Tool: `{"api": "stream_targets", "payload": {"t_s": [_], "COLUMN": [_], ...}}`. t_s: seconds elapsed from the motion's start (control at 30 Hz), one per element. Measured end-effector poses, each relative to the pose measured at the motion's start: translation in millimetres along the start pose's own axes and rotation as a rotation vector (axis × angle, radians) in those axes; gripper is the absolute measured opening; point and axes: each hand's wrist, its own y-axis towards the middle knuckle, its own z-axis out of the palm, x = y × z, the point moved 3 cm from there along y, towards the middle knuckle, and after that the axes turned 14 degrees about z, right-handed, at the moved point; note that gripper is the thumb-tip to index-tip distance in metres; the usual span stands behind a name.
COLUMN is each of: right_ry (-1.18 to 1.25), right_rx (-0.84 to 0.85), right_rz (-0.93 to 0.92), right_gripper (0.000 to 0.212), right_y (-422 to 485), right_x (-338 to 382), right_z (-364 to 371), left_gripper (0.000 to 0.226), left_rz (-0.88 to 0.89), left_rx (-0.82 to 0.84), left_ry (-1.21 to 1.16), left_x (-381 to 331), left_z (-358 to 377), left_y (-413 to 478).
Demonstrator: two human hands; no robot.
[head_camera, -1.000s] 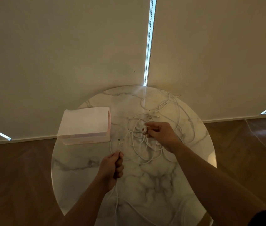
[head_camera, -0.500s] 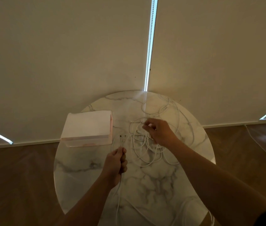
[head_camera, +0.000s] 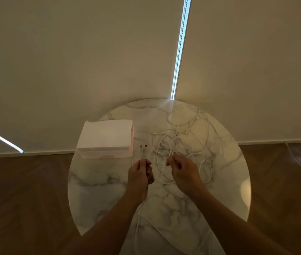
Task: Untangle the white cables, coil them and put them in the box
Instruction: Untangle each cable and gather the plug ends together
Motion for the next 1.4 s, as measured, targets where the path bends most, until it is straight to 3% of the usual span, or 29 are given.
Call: {"api": "stream_targets", "payload": {"t_s": [0.07,0.17,0.33,0.63,0.93,1.07,1.3,1.4], "right_ry": [0.039,0.301,0.346,-0.105,-0.482,-0.692,-0.68,-0.546], "right_rx": [0.041,0.199,0.268,0.087,0.004,-0.118,0.056,0.2], "right_rz": [0.096,0.234,0.184,0.015,-0.072,-0.152,0.056,0.129], "right_gripper": [0.032,0.036,0.028,0.033,0.029,0.026,0.035,0.042], "right_y": [-4,-14,-23,-13,-15,-28,-18,-9], "right_x": [-5,0,9,2,5,-2,-36,-46], "right_z": [4,7,22,45,46,34,36,31], "left_gripper": [0.032,0.032,0.036,0.045,0.036,0.037,0.032,0.031], "left_rz": [0.001,0.006,0.021,-0.007,-0.092,-0.087,-0.142,-0.159], "left_rx": [0.006,0.028,0.062,0.067,0.145,0.067,-0.031,-0.116], "left_ry": [0.015,0.058,0.128,0.098,0.046,0.055,-0.1,-0.184], "left_x": [1,1,5,1,5,1,2,2], "left_z": [0,-1,0,0,2,3,7,6], "left_y": [0,-1,-2,-5,-5,-2,-4,-4]}}
